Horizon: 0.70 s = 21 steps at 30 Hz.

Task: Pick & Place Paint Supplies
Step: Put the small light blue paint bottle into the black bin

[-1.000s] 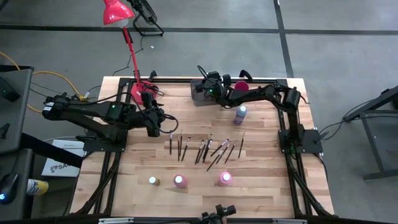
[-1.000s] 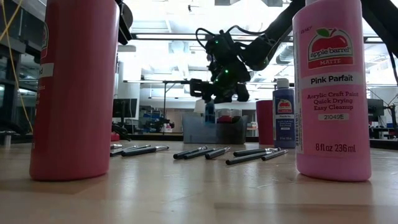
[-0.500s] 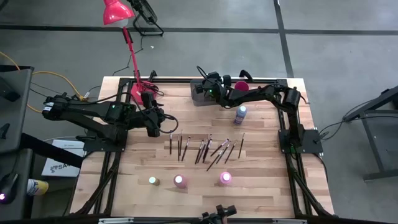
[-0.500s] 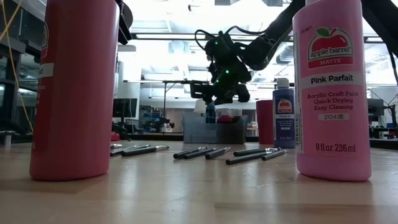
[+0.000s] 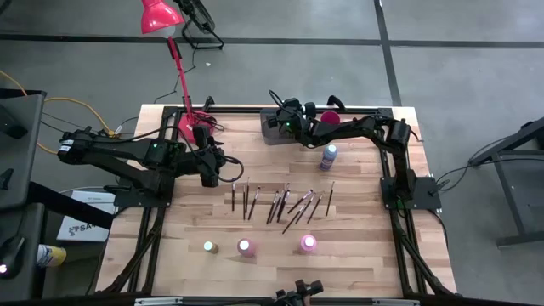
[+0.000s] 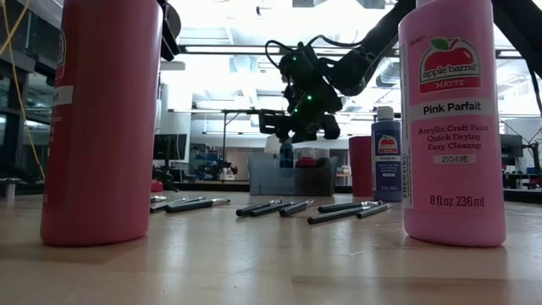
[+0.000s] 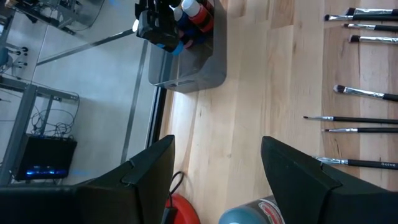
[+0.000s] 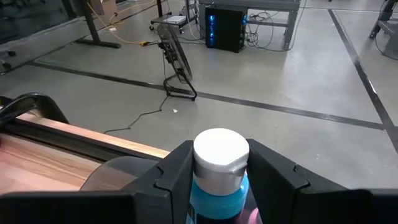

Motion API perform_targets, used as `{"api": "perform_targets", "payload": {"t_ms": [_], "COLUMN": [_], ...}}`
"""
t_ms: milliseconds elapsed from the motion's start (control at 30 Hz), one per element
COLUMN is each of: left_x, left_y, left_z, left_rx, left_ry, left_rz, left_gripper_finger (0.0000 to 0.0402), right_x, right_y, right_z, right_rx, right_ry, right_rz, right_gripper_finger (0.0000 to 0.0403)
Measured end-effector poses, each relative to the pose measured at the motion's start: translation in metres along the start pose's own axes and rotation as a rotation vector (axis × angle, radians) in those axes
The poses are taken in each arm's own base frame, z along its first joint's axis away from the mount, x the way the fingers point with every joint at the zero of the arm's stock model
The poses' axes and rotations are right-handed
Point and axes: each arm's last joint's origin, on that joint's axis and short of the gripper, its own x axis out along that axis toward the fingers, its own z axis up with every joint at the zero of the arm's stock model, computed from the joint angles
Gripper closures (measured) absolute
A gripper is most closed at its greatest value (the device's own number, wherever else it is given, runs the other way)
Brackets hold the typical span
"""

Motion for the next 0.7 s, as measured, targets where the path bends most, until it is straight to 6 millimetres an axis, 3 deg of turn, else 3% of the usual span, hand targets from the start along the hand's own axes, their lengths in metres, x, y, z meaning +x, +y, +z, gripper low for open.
{"api": "perform_targets", "payload": {"t_ms": [700], "left_x": [0.0], "left_y": [-0.0001], "left_z": [0.0], "left_rx": [0.001], "left_ry": [0.0], "left_rz": [-0.005], "left_gripper_finger": [0.0169], "right_x": [0.0005], "right_y": [0.0002], "right_z": [-0.0003], "right_rx": [0.021], "right_ry": [0.015], "right_rz": [0.027], "right_gripper_finger": [0.0268]}}
